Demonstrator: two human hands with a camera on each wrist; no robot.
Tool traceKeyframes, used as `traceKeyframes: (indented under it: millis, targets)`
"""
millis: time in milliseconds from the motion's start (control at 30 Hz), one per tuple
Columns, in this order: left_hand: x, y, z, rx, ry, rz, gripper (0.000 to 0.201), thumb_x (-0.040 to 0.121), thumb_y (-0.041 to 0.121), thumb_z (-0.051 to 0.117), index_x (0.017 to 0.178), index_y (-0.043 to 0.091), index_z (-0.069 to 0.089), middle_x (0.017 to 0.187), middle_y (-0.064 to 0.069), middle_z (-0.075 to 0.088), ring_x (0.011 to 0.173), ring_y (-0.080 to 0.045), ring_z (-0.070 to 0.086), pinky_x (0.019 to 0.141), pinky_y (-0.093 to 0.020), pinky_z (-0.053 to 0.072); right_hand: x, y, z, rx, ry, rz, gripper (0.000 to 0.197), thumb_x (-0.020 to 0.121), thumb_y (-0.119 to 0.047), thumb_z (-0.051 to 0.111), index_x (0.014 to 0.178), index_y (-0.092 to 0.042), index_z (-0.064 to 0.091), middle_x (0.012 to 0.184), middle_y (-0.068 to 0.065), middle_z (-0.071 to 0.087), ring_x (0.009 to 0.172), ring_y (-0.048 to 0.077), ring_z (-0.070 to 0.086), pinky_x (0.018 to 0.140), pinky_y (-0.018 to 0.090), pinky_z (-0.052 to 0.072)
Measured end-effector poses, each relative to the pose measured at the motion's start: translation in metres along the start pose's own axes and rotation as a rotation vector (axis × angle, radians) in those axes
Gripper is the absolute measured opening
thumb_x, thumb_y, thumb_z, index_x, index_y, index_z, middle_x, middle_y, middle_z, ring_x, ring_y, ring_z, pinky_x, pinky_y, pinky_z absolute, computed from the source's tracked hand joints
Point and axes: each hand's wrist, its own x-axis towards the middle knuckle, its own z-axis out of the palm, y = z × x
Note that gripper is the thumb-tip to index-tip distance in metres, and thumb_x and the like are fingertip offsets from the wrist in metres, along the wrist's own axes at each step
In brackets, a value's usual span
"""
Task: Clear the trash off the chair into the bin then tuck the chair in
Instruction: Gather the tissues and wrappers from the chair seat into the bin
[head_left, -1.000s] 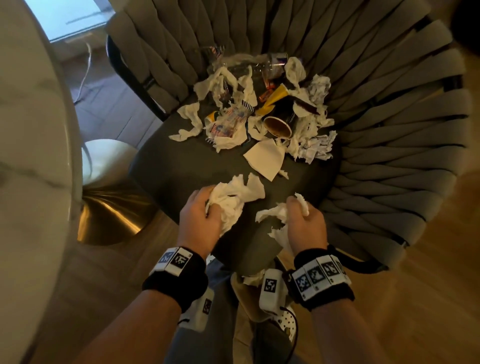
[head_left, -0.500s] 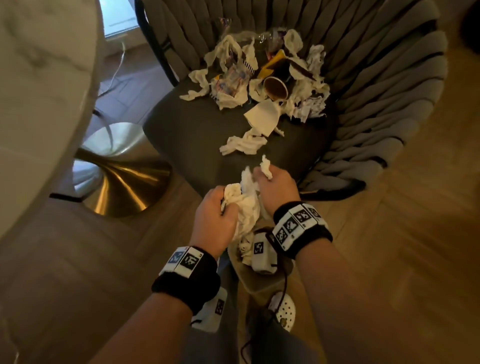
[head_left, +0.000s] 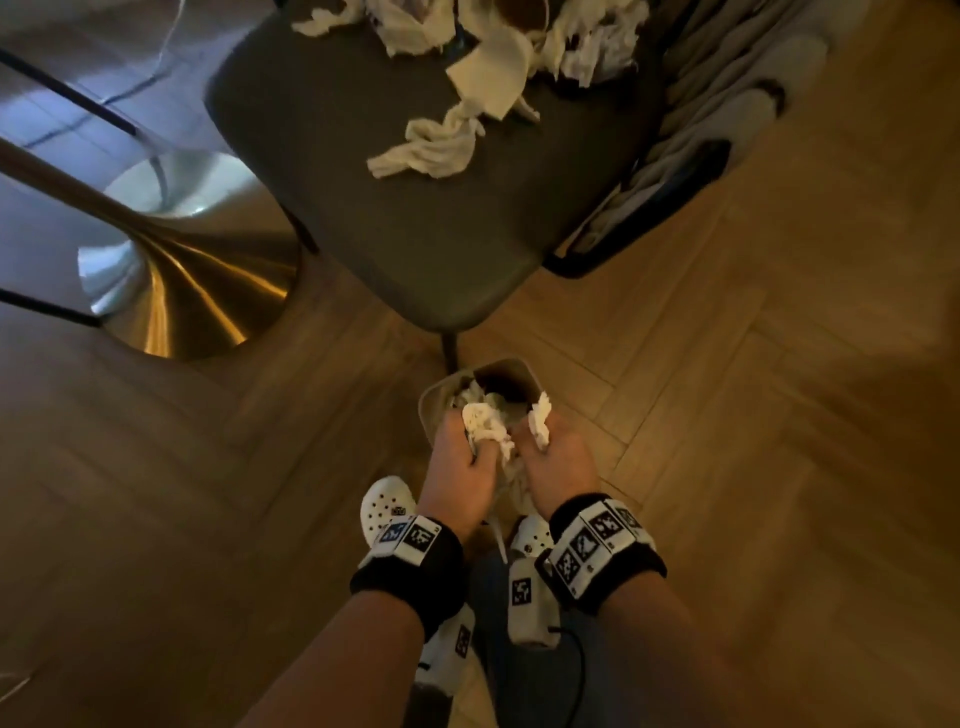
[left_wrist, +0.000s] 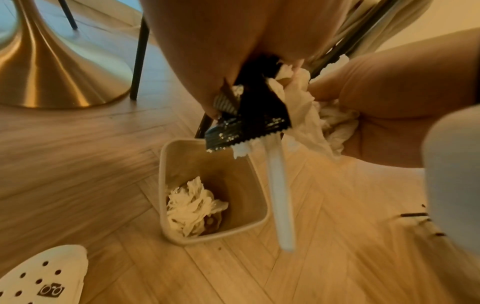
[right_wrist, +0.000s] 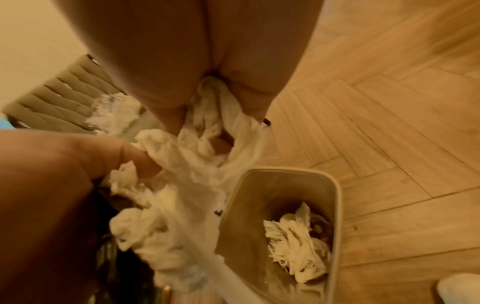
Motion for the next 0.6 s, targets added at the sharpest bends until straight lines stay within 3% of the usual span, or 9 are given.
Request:
traceKeyframes:
  millis: [100,167,233,267,333,400,500,600]
  targets:
    - [0.032,-0.04,0.015,0.065,0.018,-0.009,0.027,0.096,0.019,0.05,0.123,0.021,0.044,0.124,-0.006,0.05,0.108,-0.016,0.055,0.097,-0.039,0.049,0.035,0.034,0.029,0.018,0.126,0.021,0.025,0.094,-0.035,0.052,0.11,-0.018,0.062,0.098,0.006,0.067,0.091,0.024,0.064,0.072,0.03,0.047]
    - [0.054,-0.06,0.023,0.103,0.082,0.059,0.036,0.097,0.019,0.05,0.131,0.014,0.041,0.129,-0.006,0.045,0.111,-0.014,0.049,0.097,-0.035,0.046,0.062,0.051,0.048,0.026,0.202,0.005,0.033,0.09,-0.039,0.054,0.115,-0.019,0.058,0.11,0.006,0.064,0.1,0.024,0.062,0.082,0.036,0.052]
    - [0.075,-0.078,0.029,0.14,0.155,0.15,0.046,0.098,0.022,0.052,0.14,0.014,0.037,0.136,-0.007,0.04,0.115,-0.006,0.037,0.1,-0.032,0.04,0.087,0.067,0.065,0.0,0.206,0.006,0.045,0.087,-0.043,0.056,0.124,-0.019,0.051,0.124,0.008,0.057,0.111,0.027,0.057,0.093,0.04,0.05]
    - [0.087,-0.088,0.031,0.17,0.161,0.16,0.052,0.097,0.027,0.053,0.144,0.017,0.034,0.142,-0.008,0.036,0.12,-0.005,0.032,0.104,-0.033,0.036,0.099,0.073,0.072,-0.038,0.171,0.018,0.049,0.088,-0.043,0.057,0.129,-0.019,0.048,0.131,0.009,0.052,0.116,0.028,0.054,0.095,0.037,0.046]
    - [0.108,-0.106,0.034,0.276,0.092,0.038,0.061,0.096,0.044,0.051,0.15,0.028,0.027,0.153,-0.009,0.027,0.134,-0.017,0.027,0.112,-0.042,0.03,0.117,0.085,0.08,-0.133,0.061,0.075,0.054,0.089,-0.044,0.058,0.138,-0.025,0.042,0.141,0.01,0.043,0.121,0.028,0.051,0.091,0.031,0.04]
    - [0.121,-0.12,0.032,0.359,-0.04,-0.141,0.064,0.095,0.056,0.044,0.152,0.031,0.03,0.157,-0.01,0.025,0.142,-0.03,0.026,0.117,-0.05,0.025,0.126,0.094,0.081,-0.19,-0.005,0.119,0.058,0.087,-0.048,0.059,0.14,-0.035,0.039,0.142,0.008,0.045,0.123,0.029,0.051,0.094,0.034,0.042]
    - [0.119,-0.12,0.024,0.37,-0.073,-0.142,0.052,0.096,0.054,0.043,0.14,0.028,0.053,0.144,-0.009,0.047,0.129,-0.03,0.047,0.11,-0.045,0.038,0.121,0.098,0.073,-0.257,0.001,0.074,0.056,0.084,-0.044,0.064,0.136,-0.037,0.044,0.132,0.004,0.057,0.119,0.027,0.056,0.098,0.039,0.047]
    - [0.096,-0.095,0.009,0.387,-0.011,-0.052,0.033,0.099,0.041,0.046,0.119,0.023,0.066,0.114,-0.002,0.066,0.102,-0.021,0.063,0.089,-0.034,0.051,0.1,0.086,0.057,-0.214,0.011,0.08,0.039,0.085,-0.039,0.063,0.123,-0.029,0.059,0.113,-0.002,0.069,0.106,0.02,0.064,0.09,0.037,0.053]
